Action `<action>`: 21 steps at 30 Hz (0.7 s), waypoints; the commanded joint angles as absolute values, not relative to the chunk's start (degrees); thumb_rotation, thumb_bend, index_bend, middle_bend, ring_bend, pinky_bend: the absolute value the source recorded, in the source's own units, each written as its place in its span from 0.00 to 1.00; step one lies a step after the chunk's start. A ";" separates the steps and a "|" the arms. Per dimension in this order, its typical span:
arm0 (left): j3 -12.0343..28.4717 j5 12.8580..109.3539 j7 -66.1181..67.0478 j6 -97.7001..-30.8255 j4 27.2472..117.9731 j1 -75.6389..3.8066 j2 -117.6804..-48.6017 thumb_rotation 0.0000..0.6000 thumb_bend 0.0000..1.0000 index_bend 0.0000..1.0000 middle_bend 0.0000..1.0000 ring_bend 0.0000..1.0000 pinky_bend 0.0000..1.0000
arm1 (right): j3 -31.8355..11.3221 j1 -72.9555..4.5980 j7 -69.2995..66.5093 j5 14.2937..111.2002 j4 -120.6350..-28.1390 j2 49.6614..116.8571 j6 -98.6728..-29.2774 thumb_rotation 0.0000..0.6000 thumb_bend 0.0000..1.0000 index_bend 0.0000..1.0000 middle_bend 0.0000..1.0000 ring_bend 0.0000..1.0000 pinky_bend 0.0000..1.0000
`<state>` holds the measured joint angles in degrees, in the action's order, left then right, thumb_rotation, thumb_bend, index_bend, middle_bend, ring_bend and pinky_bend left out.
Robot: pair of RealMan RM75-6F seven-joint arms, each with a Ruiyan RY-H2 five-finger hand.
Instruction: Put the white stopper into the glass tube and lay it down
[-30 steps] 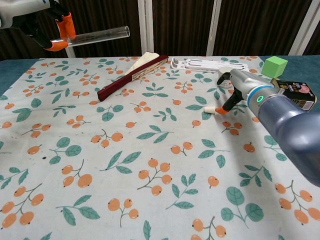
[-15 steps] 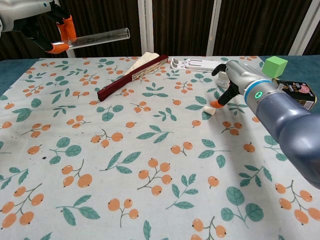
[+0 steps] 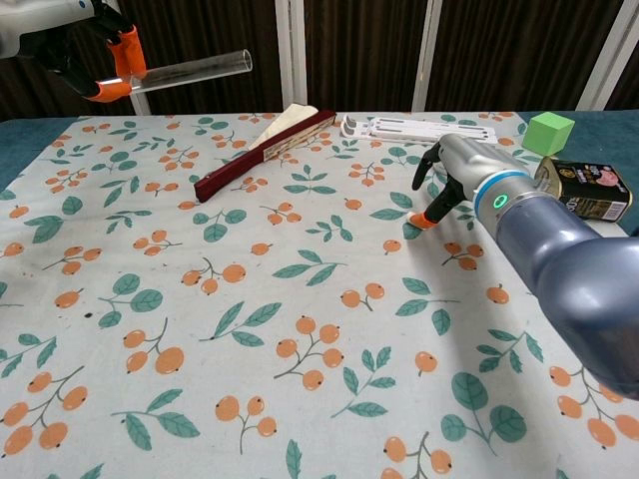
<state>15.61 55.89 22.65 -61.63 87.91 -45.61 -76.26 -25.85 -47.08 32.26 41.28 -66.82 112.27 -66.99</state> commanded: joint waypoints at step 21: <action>15.30 56.19 22.03 -60.85 86.23 -45.65 -76.58 1.00 0.60 0.60 0.64 0.14 0.00 | -27.45 -47.97 31.61 39.68 -61.03 115.09 -65.10 1.00 0.29 0.42 0.10 0.00 0.00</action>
<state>15.31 56.20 22.04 -60.86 86.24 -45.66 -76.57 -27.34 -47.86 31.65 39.77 -61.36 114.94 -65.29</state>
